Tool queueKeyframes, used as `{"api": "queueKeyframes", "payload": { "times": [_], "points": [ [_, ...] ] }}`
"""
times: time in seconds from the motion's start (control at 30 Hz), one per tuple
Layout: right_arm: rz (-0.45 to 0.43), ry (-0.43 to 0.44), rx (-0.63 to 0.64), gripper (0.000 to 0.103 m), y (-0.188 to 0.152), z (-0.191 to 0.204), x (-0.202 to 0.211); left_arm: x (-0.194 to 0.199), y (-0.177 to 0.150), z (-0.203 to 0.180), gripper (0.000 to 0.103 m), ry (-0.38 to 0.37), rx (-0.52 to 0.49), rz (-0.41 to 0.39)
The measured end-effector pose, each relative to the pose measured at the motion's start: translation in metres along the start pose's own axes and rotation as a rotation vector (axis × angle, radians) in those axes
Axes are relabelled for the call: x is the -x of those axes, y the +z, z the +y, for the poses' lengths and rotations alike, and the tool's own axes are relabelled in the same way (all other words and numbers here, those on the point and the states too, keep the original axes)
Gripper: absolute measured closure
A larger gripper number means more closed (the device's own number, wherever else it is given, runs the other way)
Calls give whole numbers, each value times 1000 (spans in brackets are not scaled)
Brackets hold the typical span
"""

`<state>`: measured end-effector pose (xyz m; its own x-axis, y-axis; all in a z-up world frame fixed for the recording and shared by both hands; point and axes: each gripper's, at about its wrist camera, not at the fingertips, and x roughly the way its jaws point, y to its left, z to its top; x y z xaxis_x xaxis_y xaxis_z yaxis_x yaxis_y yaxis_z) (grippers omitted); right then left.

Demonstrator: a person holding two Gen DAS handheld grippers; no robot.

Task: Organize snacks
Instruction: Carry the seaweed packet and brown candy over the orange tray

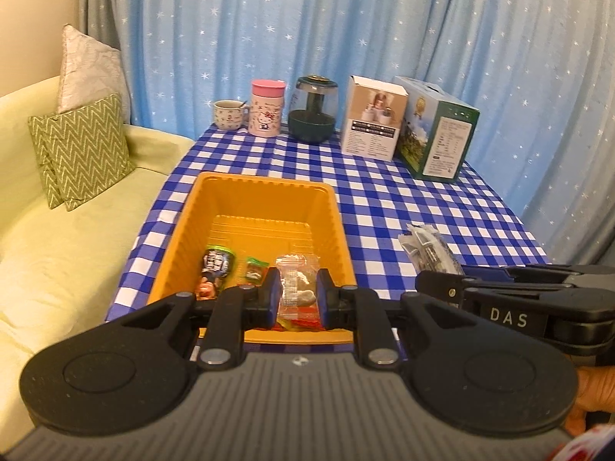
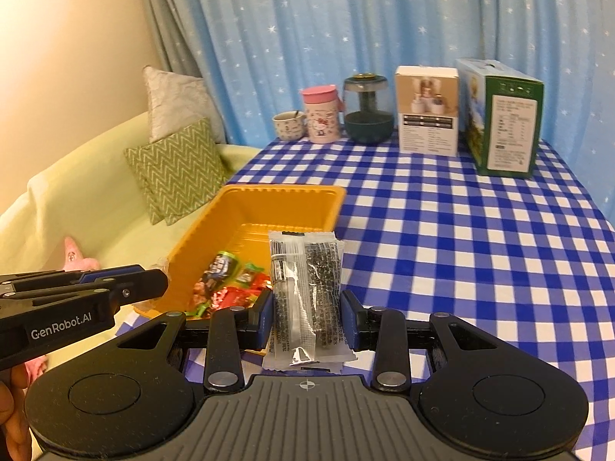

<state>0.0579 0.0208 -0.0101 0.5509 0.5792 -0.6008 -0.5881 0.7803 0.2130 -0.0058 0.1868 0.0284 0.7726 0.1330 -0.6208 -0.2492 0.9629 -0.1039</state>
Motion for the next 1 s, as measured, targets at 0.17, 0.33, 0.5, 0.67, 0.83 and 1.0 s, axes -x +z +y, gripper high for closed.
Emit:
{"api": "queueKeyframes", "payload": {
  "times": [0.17,0.33,0.5,0.67,0.83,1.0],
  "points": [
    [7,16,19,66,3,11,-8,-2,1,11,86,11,17,1],
    [12,25,33,66,8,18,-19,-7,4,21,86,22,31,4],
    [23,33,46,66,15,22,-36,-19,8,31,86,30,41,15],
    [35,40,55,66,25,23,-58,-36,16,42,86,38,45,26],
    [49,39,60,66,35,22,-82,-55,25,52,86,41,42,35],
    [55,42,64,66,44,21,-104,-79,33,58,86,37,35,49]
  ]
}}
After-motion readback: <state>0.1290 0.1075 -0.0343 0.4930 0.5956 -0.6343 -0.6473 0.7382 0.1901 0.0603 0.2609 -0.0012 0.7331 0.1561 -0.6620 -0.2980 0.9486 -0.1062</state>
